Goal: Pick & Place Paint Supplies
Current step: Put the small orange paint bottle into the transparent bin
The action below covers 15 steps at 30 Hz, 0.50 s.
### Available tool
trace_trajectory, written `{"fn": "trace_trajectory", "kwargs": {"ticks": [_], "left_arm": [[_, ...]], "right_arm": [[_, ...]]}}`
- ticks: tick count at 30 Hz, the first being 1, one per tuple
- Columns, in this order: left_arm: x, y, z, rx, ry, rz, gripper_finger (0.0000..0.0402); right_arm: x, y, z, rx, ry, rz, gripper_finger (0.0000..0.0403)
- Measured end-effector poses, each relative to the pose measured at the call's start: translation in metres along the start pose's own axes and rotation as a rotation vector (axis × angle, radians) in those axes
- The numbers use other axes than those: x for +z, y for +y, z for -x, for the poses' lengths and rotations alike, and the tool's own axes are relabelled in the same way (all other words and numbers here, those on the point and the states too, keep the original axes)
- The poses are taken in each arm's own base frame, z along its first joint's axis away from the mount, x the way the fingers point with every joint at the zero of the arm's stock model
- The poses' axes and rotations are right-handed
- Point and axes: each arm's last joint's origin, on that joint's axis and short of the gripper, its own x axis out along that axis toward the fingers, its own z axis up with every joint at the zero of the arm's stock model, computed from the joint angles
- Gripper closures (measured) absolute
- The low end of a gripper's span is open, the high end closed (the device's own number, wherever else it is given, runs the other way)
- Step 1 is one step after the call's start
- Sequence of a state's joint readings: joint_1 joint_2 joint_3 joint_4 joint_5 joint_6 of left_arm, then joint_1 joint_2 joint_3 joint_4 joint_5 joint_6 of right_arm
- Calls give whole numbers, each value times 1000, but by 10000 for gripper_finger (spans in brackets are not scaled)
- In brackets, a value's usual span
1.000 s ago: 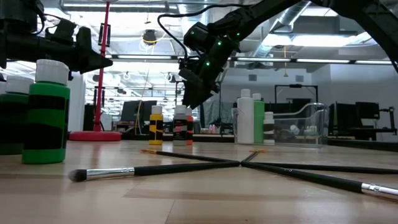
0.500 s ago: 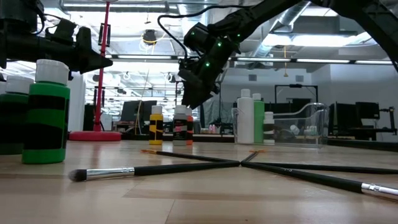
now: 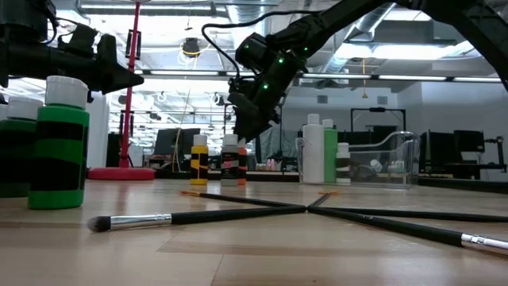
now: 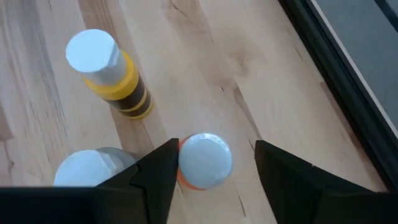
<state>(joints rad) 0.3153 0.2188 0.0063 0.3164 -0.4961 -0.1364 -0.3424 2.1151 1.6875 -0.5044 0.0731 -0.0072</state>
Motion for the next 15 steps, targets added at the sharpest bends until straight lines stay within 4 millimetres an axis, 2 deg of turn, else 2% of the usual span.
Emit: {"fn": "trace_trajectory", "kwargs": {"ticks": [8,15], "left_arm": [[0,0,0,0,0,0,394],[0,0,0,0,0,0,394]], "right_arm": [[-1,0,0,7,10,4,287],[-1,0,0,16,10,3,292]]}}
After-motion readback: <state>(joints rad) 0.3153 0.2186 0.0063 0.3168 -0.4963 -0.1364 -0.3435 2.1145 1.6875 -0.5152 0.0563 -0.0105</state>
